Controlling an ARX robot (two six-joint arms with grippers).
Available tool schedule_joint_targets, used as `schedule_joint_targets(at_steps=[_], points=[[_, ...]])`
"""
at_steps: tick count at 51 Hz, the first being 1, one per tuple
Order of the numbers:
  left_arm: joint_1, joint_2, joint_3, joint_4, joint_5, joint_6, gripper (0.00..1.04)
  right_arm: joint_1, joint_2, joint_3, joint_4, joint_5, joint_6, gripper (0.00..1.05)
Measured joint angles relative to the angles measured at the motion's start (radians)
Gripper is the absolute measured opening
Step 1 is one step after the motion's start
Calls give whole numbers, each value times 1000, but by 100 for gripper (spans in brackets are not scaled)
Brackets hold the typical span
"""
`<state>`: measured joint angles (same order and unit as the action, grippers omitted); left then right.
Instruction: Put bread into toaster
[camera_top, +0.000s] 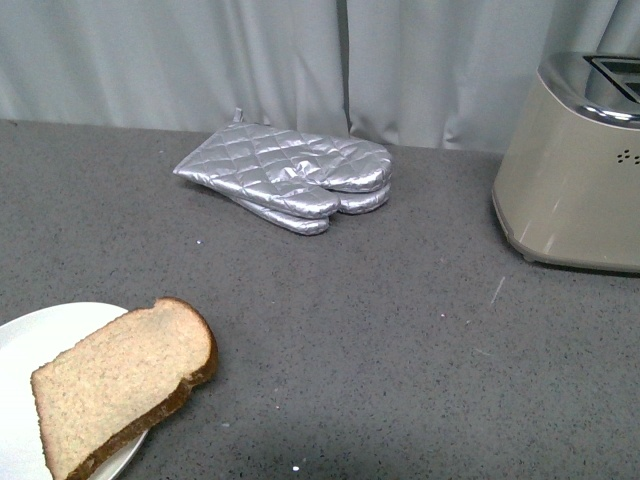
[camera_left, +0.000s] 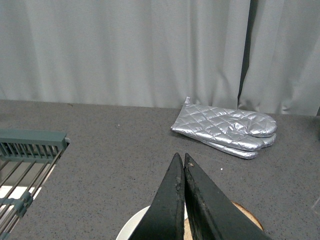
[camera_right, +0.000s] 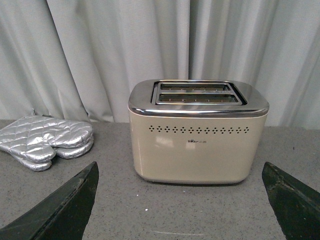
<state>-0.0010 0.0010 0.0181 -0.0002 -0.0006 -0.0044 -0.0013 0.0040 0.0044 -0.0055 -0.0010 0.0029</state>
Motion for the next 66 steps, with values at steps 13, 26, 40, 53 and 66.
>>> schedule_joint_targets(at_steps=[13, 26, 40, 53, 66], points=[[0, 0, 0, 0, 0, 0, 4, 0, 0, 0, 0, 0, 0, 95], [0, 0, 0, 0, 0, 0, 4, 0, 0, 0, 0, 0, 0, 95], [0, 0, 0, 0, 0, 0, 4, 0, 0, 0, 0, 0, 0, 95], [0, 0, 0, 0, 0, 0, 62, 0, 0, 0, 0, 0, 0, 95], [0, 0, 0, 0, 0, 0, 99, 0, 0, 0, 0, 0, 0, 95]])
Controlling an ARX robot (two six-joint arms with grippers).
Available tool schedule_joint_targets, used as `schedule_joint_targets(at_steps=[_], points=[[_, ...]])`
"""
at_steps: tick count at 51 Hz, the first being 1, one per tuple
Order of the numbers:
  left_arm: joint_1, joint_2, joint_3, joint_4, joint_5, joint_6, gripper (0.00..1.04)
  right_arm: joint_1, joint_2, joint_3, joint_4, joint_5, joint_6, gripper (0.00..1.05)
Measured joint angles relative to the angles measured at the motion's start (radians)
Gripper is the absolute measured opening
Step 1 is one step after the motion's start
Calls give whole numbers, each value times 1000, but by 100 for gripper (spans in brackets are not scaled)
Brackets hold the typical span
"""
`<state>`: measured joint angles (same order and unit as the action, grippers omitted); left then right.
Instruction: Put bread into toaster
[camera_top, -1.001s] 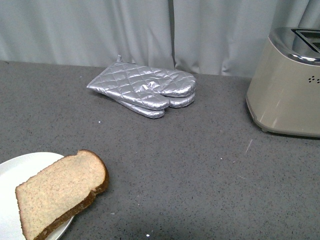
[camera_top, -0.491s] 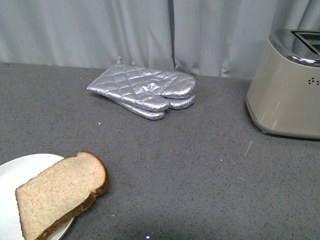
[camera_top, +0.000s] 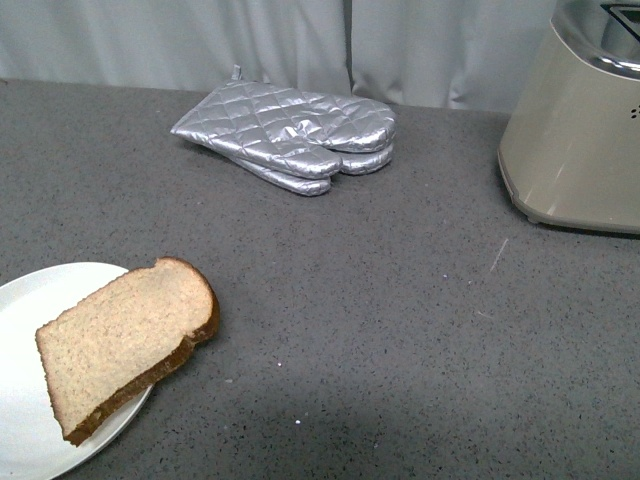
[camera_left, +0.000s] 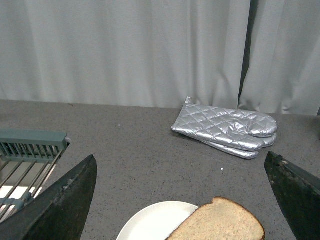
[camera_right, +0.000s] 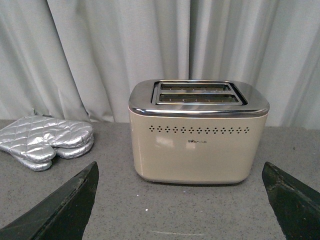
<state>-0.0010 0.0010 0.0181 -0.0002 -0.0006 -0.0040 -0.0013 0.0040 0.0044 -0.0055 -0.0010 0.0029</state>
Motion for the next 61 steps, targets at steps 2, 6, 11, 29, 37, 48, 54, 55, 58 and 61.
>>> schedule_joint_targets(at_steps=[2, 6, 11, 29, 37, 48, 54, 55, 58, 61], points=[[0, 0, 0, 0, 0, 0, 97, 0, 0, 0, 0, 0, 0, 95], [32, 45, 35, -98, 122, -100, 98, 0, 0, 0, 0, 0, 0, 95], [92, 239, 105, -236, 320, -403, 98, 0, 0, 0, 0, -2, 0, 95], [191, 872, 205, 262, 344, -760, 98, 0, 0, 0, 0, 0, 0, 95], [216, 1228, 299, 455, 352, -718, 98, 0, 0, 0, 0, 0, 0, 95], [247, 1518, 403, 531, 351, -630, 98, 0, 0, 0, 0, 0, 0, 95], [278, 1658, 481, 533, 344, -560, 98, 0, 0, 0, 0, 0, 0, 95], [287, 1681, 497, 533, 342, -546, 98, 0, 0, 0, 0, 0, 0, 95], [308, 1725, 526, 534, 336, -494, 98, 0, 0, 0, 0, 0, 0, 95], [329, 1756, 547, 527, 337, -447, 98, 0, 0, 0, 0, 0, 0, 95]])
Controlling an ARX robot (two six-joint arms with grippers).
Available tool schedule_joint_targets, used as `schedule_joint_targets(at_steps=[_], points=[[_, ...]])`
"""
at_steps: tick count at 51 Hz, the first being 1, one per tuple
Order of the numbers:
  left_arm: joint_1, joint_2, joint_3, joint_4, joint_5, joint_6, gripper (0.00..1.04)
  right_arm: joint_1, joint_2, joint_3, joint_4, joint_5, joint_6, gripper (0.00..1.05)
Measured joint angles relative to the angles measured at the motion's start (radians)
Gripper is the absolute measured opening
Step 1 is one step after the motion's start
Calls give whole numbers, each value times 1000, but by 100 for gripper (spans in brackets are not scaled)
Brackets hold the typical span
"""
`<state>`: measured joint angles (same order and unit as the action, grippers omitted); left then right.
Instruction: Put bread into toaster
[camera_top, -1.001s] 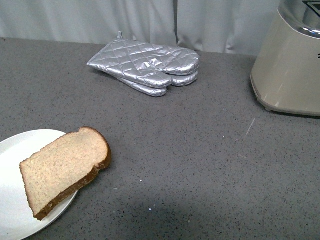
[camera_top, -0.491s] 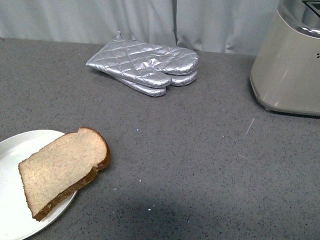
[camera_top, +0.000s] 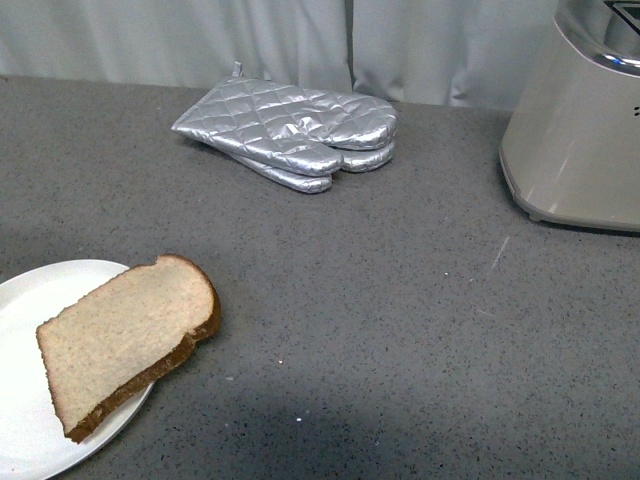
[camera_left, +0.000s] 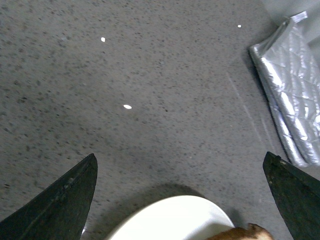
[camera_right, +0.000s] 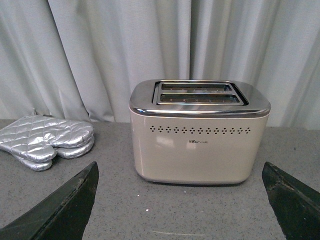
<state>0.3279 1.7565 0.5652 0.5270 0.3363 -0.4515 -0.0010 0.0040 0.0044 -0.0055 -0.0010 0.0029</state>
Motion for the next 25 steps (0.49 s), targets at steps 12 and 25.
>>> schedule_joint_targets(at_steps=[12, 25], points=[[40, 105, 79, -32, -49, 172, 98, 0, 0, 0, 0, 0, 0, 95], [109, 156, 124, -109, -44, 288, 98, 0, 0, 0, 0, 0, 0, 95]])
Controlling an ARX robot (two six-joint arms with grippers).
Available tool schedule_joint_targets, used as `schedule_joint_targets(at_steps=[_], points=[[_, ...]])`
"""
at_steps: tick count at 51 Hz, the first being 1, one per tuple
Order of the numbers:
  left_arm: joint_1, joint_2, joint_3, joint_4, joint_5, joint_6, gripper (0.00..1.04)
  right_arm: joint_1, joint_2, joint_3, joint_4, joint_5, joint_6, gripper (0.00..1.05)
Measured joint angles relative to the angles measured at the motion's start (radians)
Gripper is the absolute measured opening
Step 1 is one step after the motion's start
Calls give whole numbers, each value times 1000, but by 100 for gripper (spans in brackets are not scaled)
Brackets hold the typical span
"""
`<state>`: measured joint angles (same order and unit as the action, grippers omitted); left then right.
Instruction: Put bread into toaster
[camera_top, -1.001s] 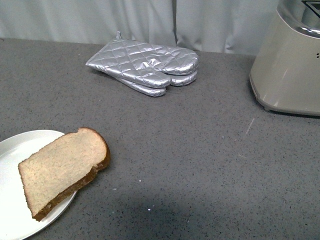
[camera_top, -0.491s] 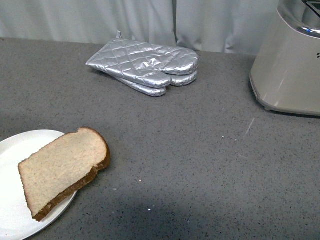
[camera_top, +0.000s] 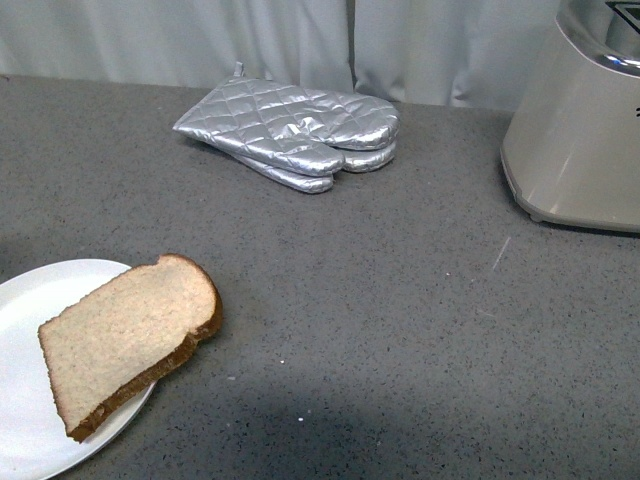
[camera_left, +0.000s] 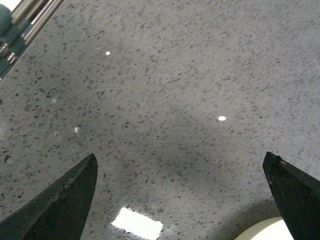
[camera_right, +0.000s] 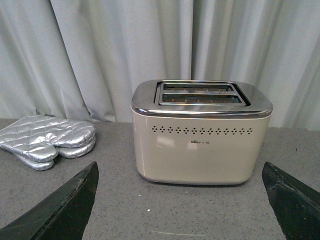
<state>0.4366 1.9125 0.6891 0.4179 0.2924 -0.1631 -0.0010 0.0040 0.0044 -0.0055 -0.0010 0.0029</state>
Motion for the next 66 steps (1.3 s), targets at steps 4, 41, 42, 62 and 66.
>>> schedule_joint_targets(at_steps=[4, 41, 42, 62, 66], points=[[9, 8, 6, -32, 4, 31, 98, 0, 0, 0, 0, 0, 0, 95], [-29, 26, 19, -220, 48, 287, 98, 0, 0, 0, 0, 0, 0, 95], [-29, 26, 19, -224, 49, 290, 98, 0, 0, 0, 0, 0, 0, 95], [-61, 26, 8, -259, 31, 442, 80, 0, 0, 0, 0, 0, 0, 95], [-66, 27, 7, -270, 25, 466, 63, 0, 0, 0, 0, 0, 0, 95]])
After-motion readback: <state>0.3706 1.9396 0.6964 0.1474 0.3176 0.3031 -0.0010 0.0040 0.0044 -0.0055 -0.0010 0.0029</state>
